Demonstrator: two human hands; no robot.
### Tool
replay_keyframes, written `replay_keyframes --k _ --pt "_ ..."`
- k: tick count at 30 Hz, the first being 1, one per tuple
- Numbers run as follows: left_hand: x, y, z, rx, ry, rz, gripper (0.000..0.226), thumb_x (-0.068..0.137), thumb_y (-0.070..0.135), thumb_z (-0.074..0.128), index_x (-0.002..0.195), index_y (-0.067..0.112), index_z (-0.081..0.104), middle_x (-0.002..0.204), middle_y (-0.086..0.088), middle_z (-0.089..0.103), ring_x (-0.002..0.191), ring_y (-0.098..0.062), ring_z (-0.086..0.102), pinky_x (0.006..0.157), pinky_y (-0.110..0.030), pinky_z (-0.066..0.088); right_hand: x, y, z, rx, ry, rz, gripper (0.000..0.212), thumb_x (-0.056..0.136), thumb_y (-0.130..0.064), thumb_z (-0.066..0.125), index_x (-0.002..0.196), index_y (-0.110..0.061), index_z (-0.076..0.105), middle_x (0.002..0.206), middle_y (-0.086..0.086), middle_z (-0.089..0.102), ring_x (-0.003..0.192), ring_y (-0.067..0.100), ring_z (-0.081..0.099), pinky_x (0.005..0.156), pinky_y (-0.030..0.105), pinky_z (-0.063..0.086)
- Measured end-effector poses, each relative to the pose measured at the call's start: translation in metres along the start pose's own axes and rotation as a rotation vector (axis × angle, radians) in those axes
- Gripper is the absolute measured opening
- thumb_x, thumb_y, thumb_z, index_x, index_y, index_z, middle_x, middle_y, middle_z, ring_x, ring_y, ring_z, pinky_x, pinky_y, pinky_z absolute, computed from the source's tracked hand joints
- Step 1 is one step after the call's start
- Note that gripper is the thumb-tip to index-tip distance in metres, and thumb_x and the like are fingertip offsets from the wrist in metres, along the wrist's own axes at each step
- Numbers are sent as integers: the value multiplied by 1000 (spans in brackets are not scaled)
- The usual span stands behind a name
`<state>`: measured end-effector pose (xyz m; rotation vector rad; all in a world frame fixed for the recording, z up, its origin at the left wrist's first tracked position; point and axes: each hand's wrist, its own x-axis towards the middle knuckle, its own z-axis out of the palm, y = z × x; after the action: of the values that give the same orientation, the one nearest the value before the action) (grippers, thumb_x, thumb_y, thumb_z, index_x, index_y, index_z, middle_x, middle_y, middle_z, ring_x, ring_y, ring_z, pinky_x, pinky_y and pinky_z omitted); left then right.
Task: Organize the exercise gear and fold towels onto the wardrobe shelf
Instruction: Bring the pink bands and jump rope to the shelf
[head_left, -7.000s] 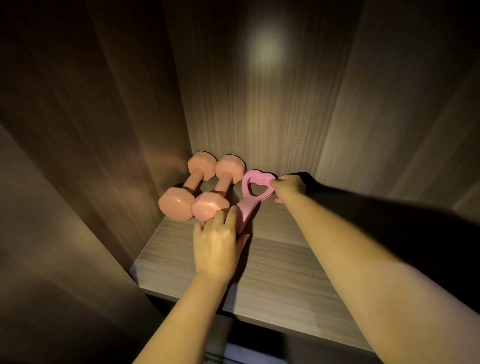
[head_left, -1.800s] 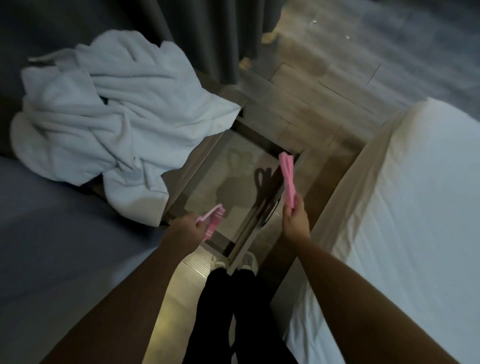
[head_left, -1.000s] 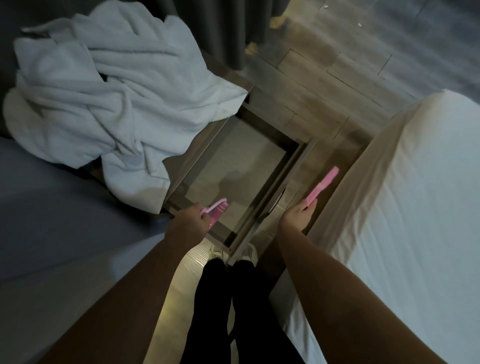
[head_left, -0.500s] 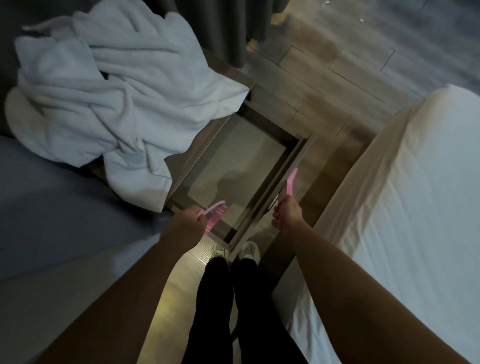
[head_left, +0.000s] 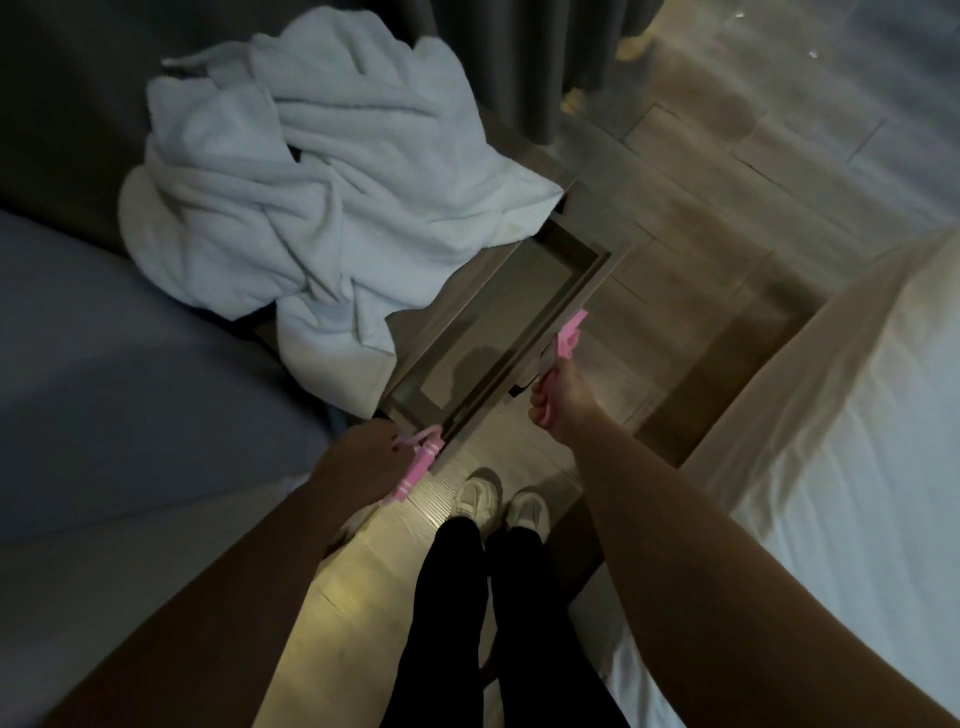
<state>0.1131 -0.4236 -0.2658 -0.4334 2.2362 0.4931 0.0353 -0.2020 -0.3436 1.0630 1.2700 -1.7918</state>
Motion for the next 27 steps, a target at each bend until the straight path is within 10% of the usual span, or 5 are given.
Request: replay_keyframes --k 12,19,27 --pt "29 -28 23 49 59 -87 18 98 31 43 91 17 53 73 6 47 88 -26 61 70 -29 40 33 -14 54 -9 -50 69 40 103 -46 34 102 -9 49 66 1 45 51 8 37 37 19 31" --pt "49 -24 41 -4 64 -89 29 96 31 46 69 24 44 61 2 50 52 -2 45 48 -17 30 52 -23 73 -28 -138 80 46 103 -48 31 122 -9 44 68 0 43 52 9 34 37 20 29" --pt "51 -34 51 30 66 -37 16 98 26 48 87 14 49 87 -7 56 91 -30 59 69 -29 36 56 -22 90 -23 -134 74 54 103 -47 33 140 -8 39 71 1 44 53 9 34 37 20 29"
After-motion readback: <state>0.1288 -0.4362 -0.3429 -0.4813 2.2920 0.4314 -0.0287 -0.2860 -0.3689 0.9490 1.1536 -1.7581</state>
